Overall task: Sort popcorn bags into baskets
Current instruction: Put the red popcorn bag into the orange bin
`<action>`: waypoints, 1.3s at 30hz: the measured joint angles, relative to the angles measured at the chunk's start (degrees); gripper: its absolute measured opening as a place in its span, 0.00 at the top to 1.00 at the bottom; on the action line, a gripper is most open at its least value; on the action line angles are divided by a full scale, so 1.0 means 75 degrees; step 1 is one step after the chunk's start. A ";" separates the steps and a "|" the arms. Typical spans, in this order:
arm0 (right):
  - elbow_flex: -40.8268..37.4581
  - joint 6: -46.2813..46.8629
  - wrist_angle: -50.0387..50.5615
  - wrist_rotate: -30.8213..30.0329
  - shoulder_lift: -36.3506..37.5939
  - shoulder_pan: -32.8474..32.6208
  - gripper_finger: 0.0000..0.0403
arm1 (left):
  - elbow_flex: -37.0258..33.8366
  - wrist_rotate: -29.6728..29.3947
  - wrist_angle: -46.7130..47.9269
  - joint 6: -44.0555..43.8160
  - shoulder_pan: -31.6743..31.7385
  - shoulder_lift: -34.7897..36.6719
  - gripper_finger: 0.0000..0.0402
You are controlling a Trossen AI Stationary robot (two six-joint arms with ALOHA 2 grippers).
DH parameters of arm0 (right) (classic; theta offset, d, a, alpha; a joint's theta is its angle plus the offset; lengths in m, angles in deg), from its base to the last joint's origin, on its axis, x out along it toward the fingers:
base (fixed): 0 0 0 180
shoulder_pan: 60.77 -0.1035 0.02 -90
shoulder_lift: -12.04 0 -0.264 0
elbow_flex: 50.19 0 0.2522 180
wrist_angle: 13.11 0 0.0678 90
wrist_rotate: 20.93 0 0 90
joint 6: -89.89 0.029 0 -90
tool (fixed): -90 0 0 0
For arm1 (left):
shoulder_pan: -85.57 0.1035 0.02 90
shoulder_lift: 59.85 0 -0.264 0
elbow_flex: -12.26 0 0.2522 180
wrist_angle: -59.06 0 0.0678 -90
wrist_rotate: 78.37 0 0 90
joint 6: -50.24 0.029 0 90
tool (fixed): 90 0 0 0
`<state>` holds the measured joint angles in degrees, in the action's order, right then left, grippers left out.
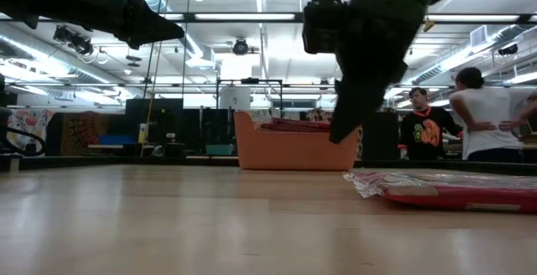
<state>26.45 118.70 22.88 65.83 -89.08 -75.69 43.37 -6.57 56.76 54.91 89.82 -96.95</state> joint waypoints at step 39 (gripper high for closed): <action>-0.2161 -0.0466 -0.2183 -0.0475 0.0235 -0.0209 0.97 | 0.0000 0.0000 0.0077 0.0067 -0.0001 0.0000 0.89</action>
<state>10.24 115.20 6.51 62.26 -87.32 -77.25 43.37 -6.57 57.34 55.41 89.82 -96.95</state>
